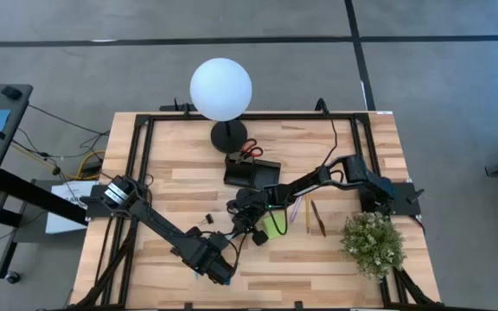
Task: Pick and place office supplies into organizer
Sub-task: Put the light blue pencil into the desk organizer
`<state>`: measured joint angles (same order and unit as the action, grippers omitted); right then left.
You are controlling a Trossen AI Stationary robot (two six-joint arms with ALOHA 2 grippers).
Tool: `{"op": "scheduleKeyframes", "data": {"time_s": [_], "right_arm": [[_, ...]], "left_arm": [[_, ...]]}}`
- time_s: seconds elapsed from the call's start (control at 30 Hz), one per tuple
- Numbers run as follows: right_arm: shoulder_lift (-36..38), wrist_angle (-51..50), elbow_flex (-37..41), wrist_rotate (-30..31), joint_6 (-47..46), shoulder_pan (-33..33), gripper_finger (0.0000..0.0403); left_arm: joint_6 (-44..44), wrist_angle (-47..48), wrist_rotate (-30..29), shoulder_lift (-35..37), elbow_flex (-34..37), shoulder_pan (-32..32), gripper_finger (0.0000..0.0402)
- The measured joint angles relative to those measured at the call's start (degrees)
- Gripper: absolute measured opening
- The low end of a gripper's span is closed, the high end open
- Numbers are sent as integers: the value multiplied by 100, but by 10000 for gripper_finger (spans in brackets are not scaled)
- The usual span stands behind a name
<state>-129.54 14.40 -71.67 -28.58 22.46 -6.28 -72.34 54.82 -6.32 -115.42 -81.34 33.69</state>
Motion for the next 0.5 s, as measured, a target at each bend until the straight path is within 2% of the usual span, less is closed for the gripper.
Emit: {"op": "scheduleKeyframes", "data": {"time_s": [0.2,0.37,0.5], "right_arm": [[0,6,-1,13,-9,0,19],[0,6,-1,9,31,0,15],[0,5,-3,11,31,0,20]], "left_arm": [[-36,333,-47,2,-175,-109,32],[40,213,30,2,-175,-299,33],[139,358,155,2,-175,-400,53]]}}
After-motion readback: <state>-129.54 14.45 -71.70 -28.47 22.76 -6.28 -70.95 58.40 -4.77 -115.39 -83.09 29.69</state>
